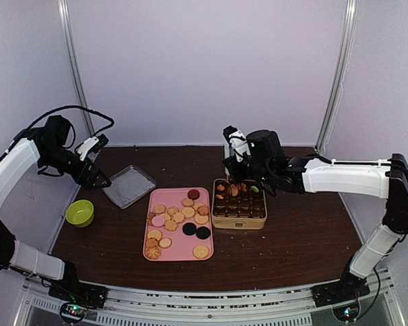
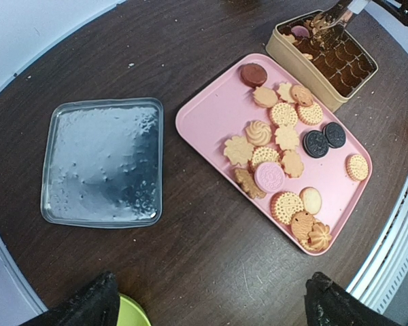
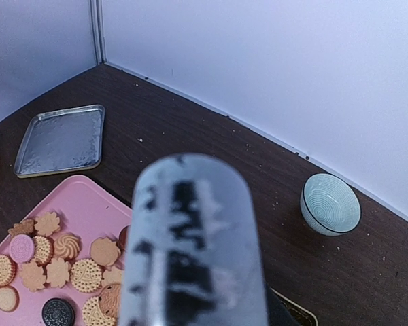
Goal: Pack the cookies
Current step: Place the fake cookies in the empty pocket of the box.
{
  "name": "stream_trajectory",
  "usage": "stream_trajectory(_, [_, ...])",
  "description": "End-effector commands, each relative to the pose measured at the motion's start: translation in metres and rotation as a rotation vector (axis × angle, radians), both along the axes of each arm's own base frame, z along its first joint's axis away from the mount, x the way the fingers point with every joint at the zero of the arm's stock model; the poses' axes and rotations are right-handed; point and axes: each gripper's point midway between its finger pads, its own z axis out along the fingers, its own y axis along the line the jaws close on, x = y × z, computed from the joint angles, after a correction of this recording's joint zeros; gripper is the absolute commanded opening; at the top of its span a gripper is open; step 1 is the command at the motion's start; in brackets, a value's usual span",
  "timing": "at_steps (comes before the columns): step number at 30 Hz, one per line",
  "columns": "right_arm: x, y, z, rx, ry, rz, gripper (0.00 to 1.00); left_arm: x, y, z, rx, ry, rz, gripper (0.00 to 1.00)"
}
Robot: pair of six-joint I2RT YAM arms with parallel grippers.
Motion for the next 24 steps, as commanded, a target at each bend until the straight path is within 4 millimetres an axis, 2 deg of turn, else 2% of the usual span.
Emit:
stream_trajectory(1, [0.005, -0.007, 0.031, 0.065, -0.074, -0.022, 0.24, 0.001, 0.000, 0.004, -0.017, 0.005, 0.010, 0.98])
stream_trajectory(5, [0.007, -0.004, 0.034, 0.072, -0.077, -0.018, 0.24, 0.001, 0.001, 0.004, -0.015, 0.004, 0.012, 0.98])
stream_trajectory(11, [0.008, -0.002, 0.027, 0.069, -0.066, -0.016, 0.25, 0.001, 0.001, 0.003, -0.014, 0.005, 0.012, 0.98])
stream_trajectory(17, [0.005, -0.004, 0.022, 0.071, -0.056, -0.013, 0.38, 0.001, 0.001, 0.003, -0.011, 0.004, 0.014, 0.98])
stream_trajectory(24, [0.002, -0.004, 0.030, 0.084, -0.062, -0.001, 0.44, 0.001, 0.001, 0.004, -0.014, 0.003, 0.013, 0.98])
